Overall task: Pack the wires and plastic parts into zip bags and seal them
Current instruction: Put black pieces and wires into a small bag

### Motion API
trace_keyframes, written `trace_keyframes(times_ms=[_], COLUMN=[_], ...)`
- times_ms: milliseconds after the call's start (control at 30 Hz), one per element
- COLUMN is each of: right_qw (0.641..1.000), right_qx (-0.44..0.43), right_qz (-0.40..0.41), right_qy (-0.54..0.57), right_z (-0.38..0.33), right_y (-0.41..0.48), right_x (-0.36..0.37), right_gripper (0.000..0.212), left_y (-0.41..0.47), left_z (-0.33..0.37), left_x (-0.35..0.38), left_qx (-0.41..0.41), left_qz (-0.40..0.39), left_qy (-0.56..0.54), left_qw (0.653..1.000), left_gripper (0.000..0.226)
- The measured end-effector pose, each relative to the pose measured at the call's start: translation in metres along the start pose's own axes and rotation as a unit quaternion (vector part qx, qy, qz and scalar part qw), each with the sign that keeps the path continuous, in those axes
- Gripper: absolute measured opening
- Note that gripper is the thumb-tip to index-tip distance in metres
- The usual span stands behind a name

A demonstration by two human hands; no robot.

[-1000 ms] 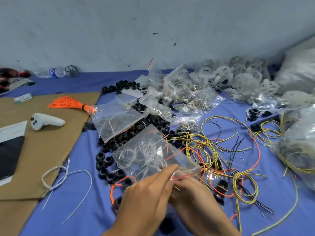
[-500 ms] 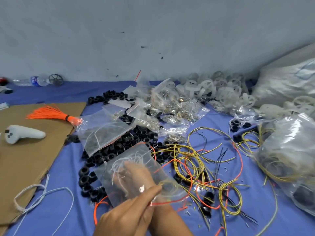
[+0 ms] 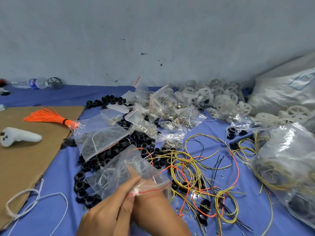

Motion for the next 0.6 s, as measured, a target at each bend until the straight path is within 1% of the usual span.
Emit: trace_keyframes(times_ms=[33,67,100,133,167,200,233,267,300,333,400,433,500,600], right_qw=[0.999,0.996,0.991,0.982,0.965,0.941,0.903,0.866,0.848,0.858,0.895,0.908,0.921,0.938], right_qx=[-0.029,-0.061,-0.100,-0.143,-0.182,-0.204,-0.212,-0.210,-0.194,-0.160,-0.068,-0.024,0.036,0.053], right_qz=[0.029,0.049,0.068,0.075,0.060,0.020,-0.014,-0.019,0.008,0.068,0.198,0.236,0.266,0.244], right_qy=[0.016,0.035,0.064,0.098,0.178,0.271,0.373,0.453,0.493,0.484,0.394,0.346,0.281,0.239], right_z=[-0.003,-0.008,-0.017,-0.020,-0.020,-0.019,-0.015,-0.004,0.013,0.034,0.081,0.098,0.118,0.122], right_y=[-0.007,-0.015,-0.030,-0.040,-0.052,-0.064,-0.075,-0.082,-0.083,-0.081,-0.076,-0.073,-0.068,-0.056], right_x=[-0.013,-0.025,-0.039,-0.046,-0.052,-0.058,-0.064,-0.070,-0.076,-0.080,-0.080,-0.077,-0.067,-0.047], right_gripper=[0.021,0.020,0.023,0.028,0.029,0.026,0.022,0.020,0.018,0.015,0.016,0.018,0.018,0.017], left_y=[-0.002,-0.002,0.010,0.011,0.014,0.016,0.019,0.020,0.022,0.025,0.033,0.036,0.040,0.042], left_z=[-0.001,-0.001,-0.001,-0.005,-0.013,-0.021,-0.030,-0.038,-0.047,-0.054,-0.065,-0.070,-0.074,-0.072], left_x=[0.000,-0.002,-0.004,-0.007,-0.011,-0.018,-0.022,-0.026,-0.029,-0.032,-0.034,-0.035,-0.038,-0.043], left_qx=[-0.013,-0.013,-0.023,-0.038,-0.049,-0.066,-0.083,-0.102,-0.117,-0.133,-0.151,-0.157,-0.161,-0.148], left_qz=[-0.010,-0.001,0.010,0.014,0.034,0.061,0.070,0.081,0.094,0.106,0.121,0.129,0.141,0.147], left_qy=[0.005,-0.012,-0.014,-0.048,-0.071,-0.102,-0.139,-0.180,-0.208,-0.239,-0.290,-0.303,-0.312,-0.323], left_qw=[1.000,1.000,1.000,0.998,0.996,0.991,0.984,0.975,0.967,0.956,0.937,0.931,0.926,0.923], left_gripper=[0.026,0.027,0.030,0.031,0.028,0.023,0.022,0.027,0.032,0.034,0.031,0.028,0.026,0.027])
Point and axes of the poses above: each hand's wrist, its own y-axis towards the middle knuckle, its own x-axis out of the palm, z = x × y, the point moved 9 cm from there along y, towards the middle knuckle, and after that the axes turned 1 degree about -z, right-handed, at the moved point
